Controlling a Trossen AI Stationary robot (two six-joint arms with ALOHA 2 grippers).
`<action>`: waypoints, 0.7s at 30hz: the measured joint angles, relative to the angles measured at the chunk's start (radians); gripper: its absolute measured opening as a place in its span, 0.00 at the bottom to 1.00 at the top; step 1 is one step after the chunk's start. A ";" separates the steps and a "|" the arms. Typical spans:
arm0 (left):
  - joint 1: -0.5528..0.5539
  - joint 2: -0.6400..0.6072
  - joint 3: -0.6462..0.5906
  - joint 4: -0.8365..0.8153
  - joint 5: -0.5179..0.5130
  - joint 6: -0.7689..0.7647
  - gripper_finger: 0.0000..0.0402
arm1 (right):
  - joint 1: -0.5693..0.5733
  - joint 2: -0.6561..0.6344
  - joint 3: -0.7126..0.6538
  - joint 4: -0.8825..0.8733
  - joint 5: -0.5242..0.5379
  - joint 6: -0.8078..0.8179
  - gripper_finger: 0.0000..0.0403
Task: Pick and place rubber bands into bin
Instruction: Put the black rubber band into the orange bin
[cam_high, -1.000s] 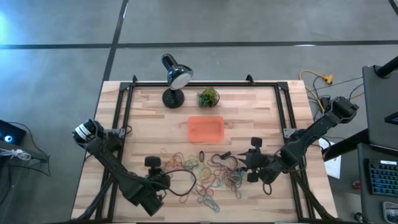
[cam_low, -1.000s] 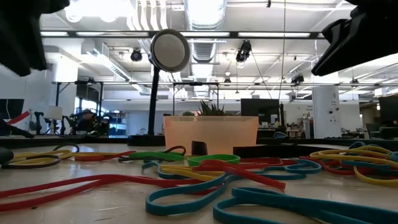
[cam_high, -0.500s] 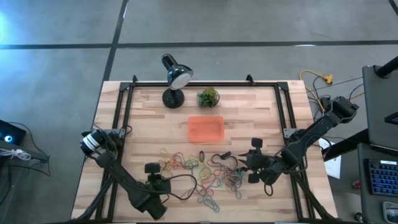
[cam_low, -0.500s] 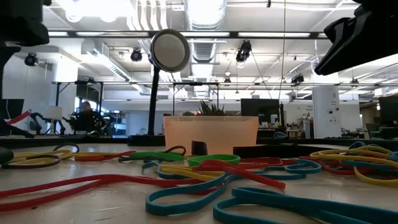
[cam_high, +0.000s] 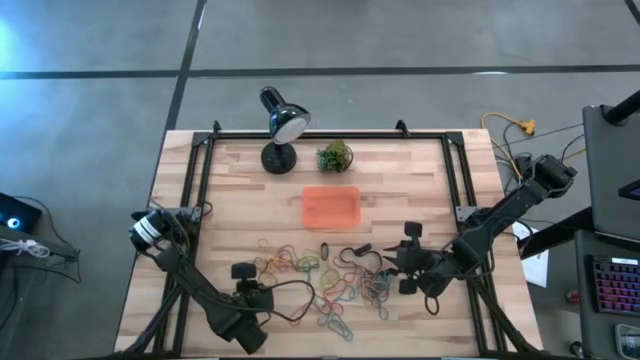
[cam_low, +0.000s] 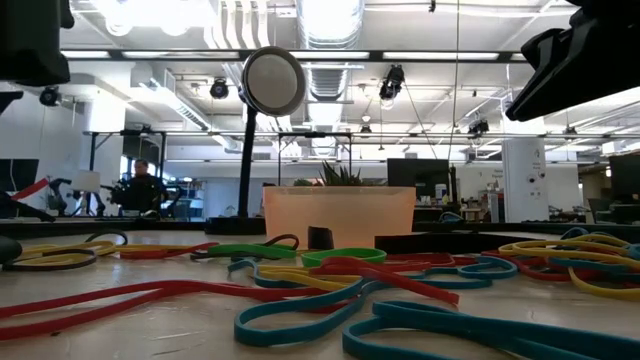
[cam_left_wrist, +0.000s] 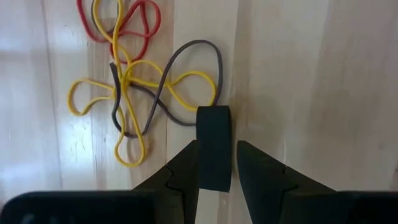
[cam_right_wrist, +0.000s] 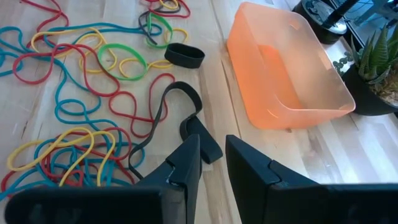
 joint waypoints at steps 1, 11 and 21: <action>-0.001 0.000 -0.003 0.002 -0.010 0.000 0.22 | 0.000 0.000 0.000 0.000 0.000 0.000 0.18; -0.009 0.000 -0.004 0.022 -0.049 0.004 0.22 | 0.000 0.000 0.000 0.000 0.000 0.000 0.18; -0.020 0.000 -0.056 0.064 -0.055 0.006 0.22 | 0.000 0.000 -0.005 0.000 0.000 0.003 0.18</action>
